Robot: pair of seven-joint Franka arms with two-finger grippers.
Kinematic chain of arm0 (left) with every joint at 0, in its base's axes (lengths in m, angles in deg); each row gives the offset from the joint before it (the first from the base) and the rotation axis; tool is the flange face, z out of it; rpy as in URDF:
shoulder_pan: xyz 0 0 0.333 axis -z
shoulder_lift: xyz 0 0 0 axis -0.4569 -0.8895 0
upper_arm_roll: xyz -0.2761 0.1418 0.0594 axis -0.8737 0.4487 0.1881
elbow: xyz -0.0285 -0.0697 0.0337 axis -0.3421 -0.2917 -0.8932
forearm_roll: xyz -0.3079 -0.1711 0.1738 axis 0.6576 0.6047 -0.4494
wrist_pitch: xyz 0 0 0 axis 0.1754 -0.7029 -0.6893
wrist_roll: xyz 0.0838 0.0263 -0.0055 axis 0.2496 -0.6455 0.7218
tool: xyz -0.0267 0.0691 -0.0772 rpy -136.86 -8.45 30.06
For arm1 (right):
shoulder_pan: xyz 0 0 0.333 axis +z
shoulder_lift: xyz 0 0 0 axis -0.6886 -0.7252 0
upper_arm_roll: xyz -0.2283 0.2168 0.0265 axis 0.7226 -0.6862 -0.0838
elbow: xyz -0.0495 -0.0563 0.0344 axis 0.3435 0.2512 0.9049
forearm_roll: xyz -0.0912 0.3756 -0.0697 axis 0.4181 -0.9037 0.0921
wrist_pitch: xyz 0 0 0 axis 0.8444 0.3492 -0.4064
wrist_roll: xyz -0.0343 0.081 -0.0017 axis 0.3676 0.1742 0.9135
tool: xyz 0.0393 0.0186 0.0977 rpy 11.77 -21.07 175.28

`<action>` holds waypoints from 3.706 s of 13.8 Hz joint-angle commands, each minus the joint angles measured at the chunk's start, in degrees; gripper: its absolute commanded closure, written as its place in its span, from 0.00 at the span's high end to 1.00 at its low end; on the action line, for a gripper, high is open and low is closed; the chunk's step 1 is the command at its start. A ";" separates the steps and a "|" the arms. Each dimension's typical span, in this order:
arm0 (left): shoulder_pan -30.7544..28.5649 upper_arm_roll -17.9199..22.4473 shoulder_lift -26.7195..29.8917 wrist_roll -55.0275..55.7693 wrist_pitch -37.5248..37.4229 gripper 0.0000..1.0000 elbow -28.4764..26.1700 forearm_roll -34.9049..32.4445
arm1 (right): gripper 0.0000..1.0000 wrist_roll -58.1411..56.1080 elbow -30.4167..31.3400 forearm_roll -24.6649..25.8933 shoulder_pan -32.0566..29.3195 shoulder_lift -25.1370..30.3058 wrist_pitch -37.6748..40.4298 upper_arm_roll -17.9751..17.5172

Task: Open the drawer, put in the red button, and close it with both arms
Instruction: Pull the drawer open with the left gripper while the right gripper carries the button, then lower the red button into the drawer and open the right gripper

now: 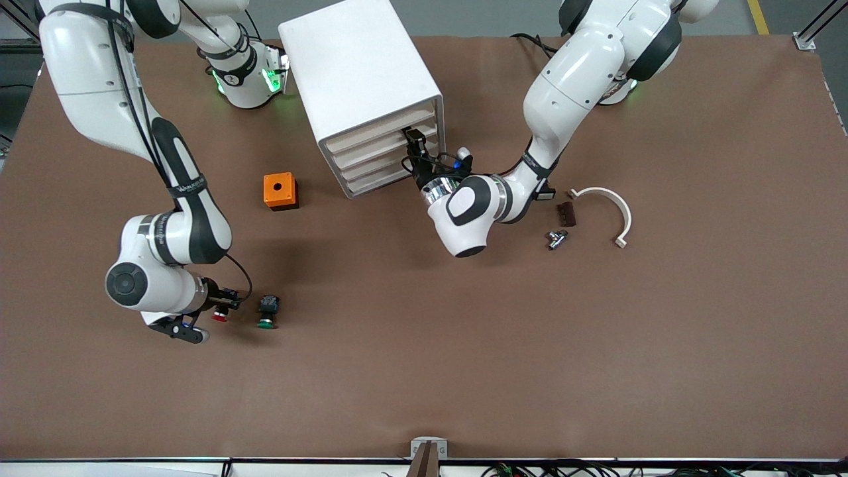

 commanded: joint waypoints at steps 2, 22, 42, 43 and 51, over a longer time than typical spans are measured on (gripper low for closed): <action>-1.51 -0.18 -0.29 0.83 -1.20 0.10 0.75 1.19 | 0.00 4.94 0.75 0.35 1.74 11.89 11.45 -0.53; -13.56 0.61 0.59 -13.55 3.88 0.99 1.72 4.53 | 0.00 70.60 12.61 -6.50 40.59 27.48 5.25 -0.44; -10.93 3.42 12.36 -69.39 20.92 0.99 13.85 -39.02 | 1.00 77.25 8.42 -6.33 46.50 18.25 1.50 -0.18; -10.22 3.25 12.55 -69.48 23.21 0.99 13.76 -41.85 | 1.00 72.69 6.57 -6.24 45.18 18.51 5.46 -0.09; -7.76 3.16 13.16 -68.43 34.64 0.99 8.41 -51.89 | 1.00 33.85 0.49 -2.20 26.30 23.96 20.52 0.97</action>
